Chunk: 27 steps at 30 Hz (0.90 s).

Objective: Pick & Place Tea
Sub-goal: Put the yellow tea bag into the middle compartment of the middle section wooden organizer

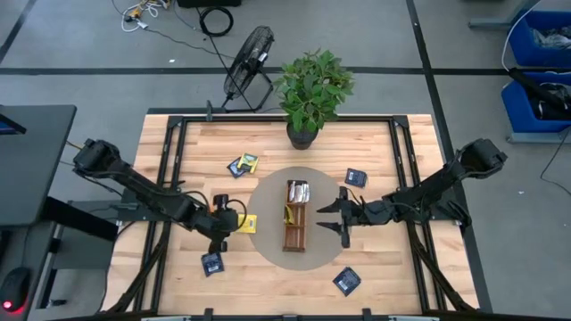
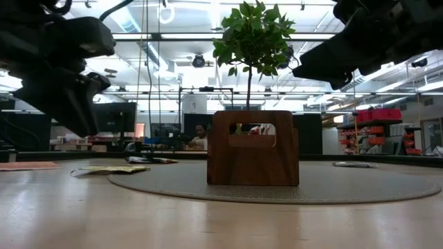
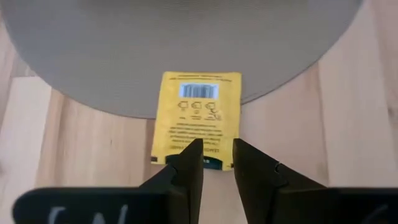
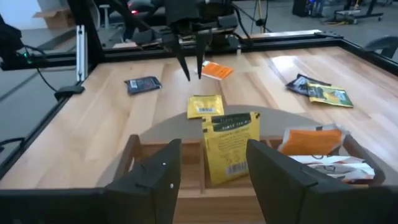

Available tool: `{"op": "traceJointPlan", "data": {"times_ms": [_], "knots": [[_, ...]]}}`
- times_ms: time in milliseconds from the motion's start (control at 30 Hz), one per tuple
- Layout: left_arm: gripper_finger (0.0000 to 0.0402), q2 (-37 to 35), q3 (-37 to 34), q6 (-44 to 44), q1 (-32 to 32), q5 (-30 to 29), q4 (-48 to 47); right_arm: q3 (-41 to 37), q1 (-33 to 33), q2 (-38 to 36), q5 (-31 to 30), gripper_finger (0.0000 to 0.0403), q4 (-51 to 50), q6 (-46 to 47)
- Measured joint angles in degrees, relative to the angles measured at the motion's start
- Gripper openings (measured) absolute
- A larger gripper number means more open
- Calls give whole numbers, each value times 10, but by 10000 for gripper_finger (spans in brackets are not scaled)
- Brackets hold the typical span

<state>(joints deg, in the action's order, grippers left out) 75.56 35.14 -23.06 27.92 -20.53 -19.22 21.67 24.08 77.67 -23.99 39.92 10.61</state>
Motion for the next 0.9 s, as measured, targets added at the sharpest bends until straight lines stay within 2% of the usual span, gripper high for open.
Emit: {"op": "traceJointPlan", "data": {"times_ms": [133,400,533,733,900], "knots": [[113,13,0,0,-1,-1,5,0,0,0,0,190,-5,9],[191,59,0,1,-1,10,26,0,0,0,-2,190,-8,14],[217,73,0,0,-4,13,34,0,0,0,-10,190,-13,18],[223,107,1,-3,-16,47,38,0,-1,0,-11,190,-15,20],[181,116,2,-19,-28,59,40,0,0,0,-33,190,-20,24]]}}
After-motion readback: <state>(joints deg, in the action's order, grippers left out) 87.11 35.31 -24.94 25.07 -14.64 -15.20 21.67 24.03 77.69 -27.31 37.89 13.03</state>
